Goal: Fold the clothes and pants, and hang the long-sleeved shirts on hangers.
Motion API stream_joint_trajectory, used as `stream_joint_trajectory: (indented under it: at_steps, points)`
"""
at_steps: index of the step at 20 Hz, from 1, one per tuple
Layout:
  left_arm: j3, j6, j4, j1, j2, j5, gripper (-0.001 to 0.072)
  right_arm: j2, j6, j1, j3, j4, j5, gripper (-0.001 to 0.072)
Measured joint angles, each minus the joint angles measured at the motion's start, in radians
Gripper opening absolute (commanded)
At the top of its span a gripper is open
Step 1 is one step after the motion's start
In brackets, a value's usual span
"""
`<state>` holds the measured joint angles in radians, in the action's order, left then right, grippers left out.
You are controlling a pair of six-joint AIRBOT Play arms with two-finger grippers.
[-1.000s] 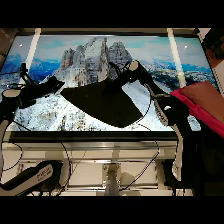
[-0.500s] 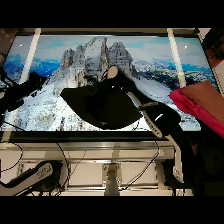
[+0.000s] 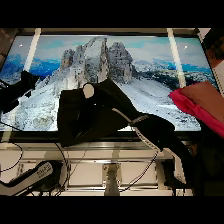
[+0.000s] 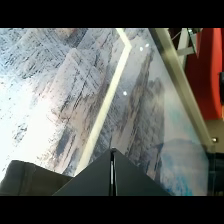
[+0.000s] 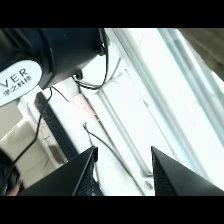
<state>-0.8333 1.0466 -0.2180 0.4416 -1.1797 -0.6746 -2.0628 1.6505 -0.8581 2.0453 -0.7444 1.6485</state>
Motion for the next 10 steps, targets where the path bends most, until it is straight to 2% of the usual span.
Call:
stream_joint_trajectory:
  at_steps: [2, 6, 10]
  points:
    - [0.000, -0.031, 0.001, 0.002, 0.000, -0.019, 0.0414, 0.031, -0.002, 0.061, 0.000, -0.027, -0.003, 0.0379]
    - [0.000, -0.106, -0.036, 0.003, 0.000, -0.121, 0.0433, 0.071, -0.029, 0.255, 0.000, -0.046, 0.009, 0.0380]
    - [0.000, -0.126, -0.214, 0.003, 0.000, -0.223, 0.0433, 0.084, -0.090, 0.490, -0.009, -0.046, 0.024, 0.0382]
